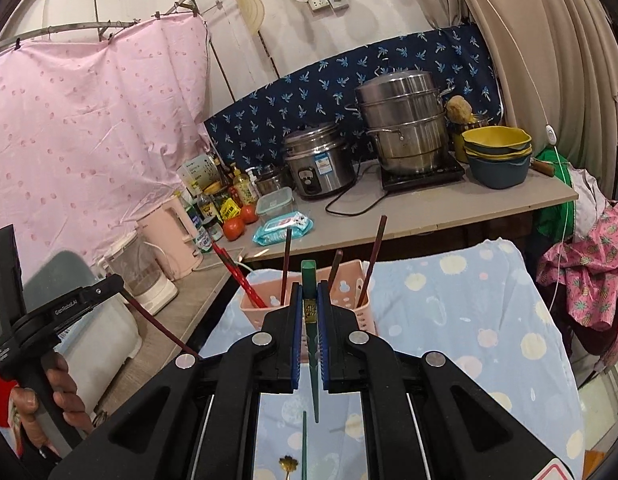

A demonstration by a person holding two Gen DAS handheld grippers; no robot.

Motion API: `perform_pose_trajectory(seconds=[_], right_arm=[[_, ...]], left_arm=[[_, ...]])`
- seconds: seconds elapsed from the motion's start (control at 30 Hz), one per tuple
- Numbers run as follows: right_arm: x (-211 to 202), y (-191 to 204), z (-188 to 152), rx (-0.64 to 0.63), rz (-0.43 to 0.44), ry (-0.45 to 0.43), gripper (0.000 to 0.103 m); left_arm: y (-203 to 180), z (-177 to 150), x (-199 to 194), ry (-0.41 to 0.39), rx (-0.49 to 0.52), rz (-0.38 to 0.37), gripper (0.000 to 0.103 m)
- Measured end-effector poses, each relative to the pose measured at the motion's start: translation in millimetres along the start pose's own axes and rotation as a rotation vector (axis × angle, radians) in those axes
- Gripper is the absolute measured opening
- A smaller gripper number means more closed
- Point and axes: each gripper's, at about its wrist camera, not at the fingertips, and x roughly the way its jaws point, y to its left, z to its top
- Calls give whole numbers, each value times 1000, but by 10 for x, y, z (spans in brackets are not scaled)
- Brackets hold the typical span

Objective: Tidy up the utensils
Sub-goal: 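Lift both chopsticks and carry them over the pink holder with both tools, then lower both chopsticks into the pink holder and open both tools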

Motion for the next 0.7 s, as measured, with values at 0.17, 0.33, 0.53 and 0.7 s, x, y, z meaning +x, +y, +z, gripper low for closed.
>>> perform_pose_trajectory(seconds=[0.17,0.33,0.53,0.7], right_arm=[[95,24,378,5,19,-60,7],[220,69,732,-7,5,-114,7],[473,66,1011,-10,-14,-154,7],[802,24,1015,2,-19,-127,7]], left_arm=[[-139,359,71,-66,4,-19,7],[-270,620,167,-121,13,-30,7],[-317,746,475,-112,16,-24,7],[-267,662,745,-73,7,-18,7]])
